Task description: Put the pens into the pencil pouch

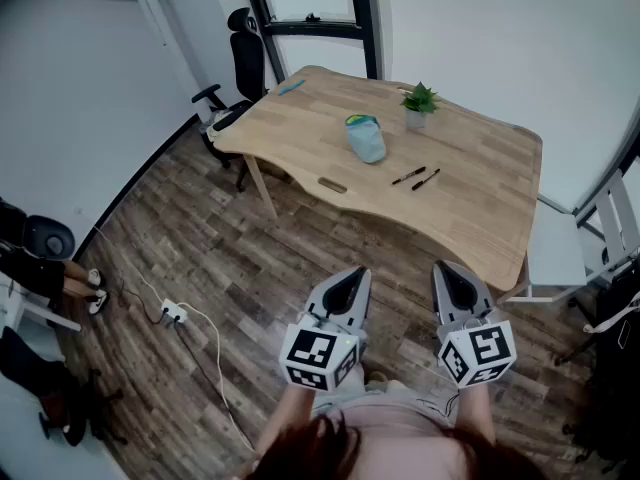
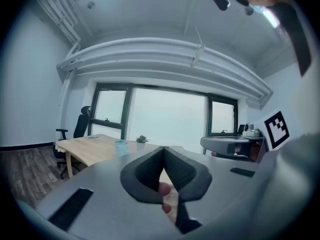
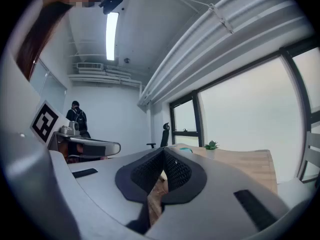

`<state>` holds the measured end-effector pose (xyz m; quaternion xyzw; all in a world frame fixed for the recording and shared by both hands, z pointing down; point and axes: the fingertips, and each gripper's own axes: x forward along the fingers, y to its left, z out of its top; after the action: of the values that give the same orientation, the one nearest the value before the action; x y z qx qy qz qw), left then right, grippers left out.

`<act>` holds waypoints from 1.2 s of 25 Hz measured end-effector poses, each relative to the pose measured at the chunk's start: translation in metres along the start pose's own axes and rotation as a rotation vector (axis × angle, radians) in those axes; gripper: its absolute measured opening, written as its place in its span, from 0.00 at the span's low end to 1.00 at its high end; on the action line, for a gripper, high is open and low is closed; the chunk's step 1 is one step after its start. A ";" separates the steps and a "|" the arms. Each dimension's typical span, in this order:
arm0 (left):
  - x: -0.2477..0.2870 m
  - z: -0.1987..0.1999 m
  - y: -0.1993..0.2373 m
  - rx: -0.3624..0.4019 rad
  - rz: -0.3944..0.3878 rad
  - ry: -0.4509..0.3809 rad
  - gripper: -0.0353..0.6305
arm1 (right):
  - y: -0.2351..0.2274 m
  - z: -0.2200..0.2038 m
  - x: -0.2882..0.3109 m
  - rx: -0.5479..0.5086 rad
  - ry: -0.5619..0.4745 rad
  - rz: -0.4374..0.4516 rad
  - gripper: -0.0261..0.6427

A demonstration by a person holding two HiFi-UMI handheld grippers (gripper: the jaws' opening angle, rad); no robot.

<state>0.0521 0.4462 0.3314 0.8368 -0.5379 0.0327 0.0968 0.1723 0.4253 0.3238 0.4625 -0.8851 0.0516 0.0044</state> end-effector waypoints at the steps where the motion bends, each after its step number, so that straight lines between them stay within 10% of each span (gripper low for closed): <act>1: 0.001 0.000 0.000 0.000 -0.002 0.002 0.06 | -0.002 0.001 0.000 0.004 -0.009 -0.005 0.04; 30: 0.098 0.011 0.092 -0.002 -0.116 0.018 0.06 | -0.031 -0.007 0.117 0.118 -0.010 -0.089 0.04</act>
<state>0.0093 0.3200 0.3481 0.8662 -0.4874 0.0342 0.1044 0.1307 0.3125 0.3402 0.5011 -0.8591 0.1013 -0.0252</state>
